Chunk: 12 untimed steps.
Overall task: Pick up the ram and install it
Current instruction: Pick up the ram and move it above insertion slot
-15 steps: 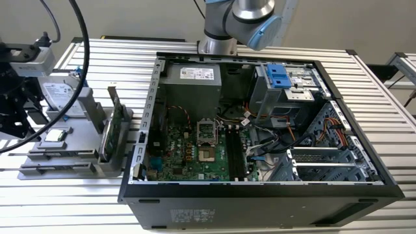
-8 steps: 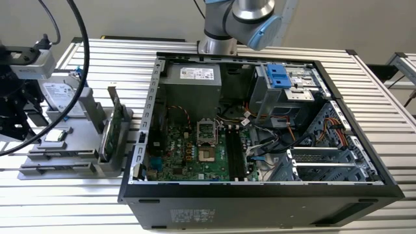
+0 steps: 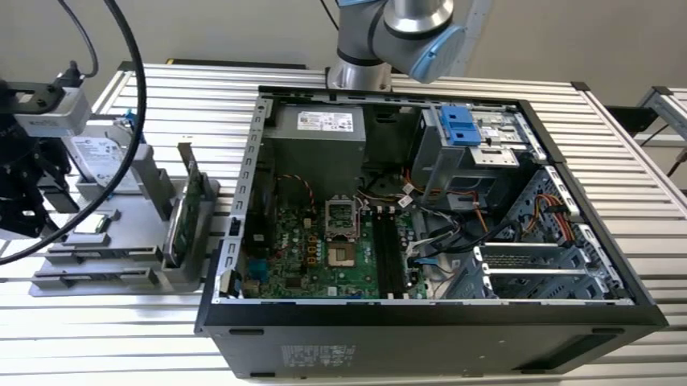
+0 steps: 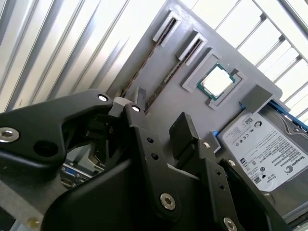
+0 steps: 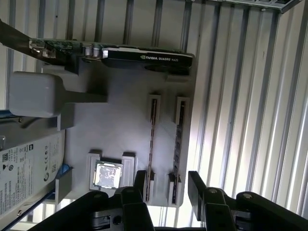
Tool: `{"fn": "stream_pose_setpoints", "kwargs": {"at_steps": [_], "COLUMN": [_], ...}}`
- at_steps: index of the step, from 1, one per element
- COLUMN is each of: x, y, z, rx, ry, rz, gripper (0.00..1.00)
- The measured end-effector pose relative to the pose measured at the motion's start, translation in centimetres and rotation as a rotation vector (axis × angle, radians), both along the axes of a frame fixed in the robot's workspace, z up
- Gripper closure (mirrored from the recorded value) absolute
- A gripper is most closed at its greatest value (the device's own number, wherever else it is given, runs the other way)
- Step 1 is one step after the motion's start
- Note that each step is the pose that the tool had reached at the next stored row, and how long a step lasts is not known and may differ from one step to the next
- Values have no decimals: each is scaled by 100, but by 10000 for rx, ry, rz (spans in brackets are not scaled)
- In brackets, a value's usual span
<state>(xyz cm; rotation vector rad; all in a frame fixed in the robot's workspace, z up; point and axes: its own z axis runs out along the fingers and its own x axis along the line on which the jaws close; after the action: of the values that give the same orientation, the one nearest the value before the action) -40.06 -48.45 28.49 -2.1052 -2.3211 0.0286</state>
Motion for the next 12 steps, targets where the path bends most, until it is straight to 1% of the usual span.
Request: {"fn": "stream_pose_setpoints", "kwargs": {"at_steps": [12], "x": [0], "y": [-48], "z": [-36], "rx": [1], "ry": [-1], "rz": [0], "gripper": [0]}}
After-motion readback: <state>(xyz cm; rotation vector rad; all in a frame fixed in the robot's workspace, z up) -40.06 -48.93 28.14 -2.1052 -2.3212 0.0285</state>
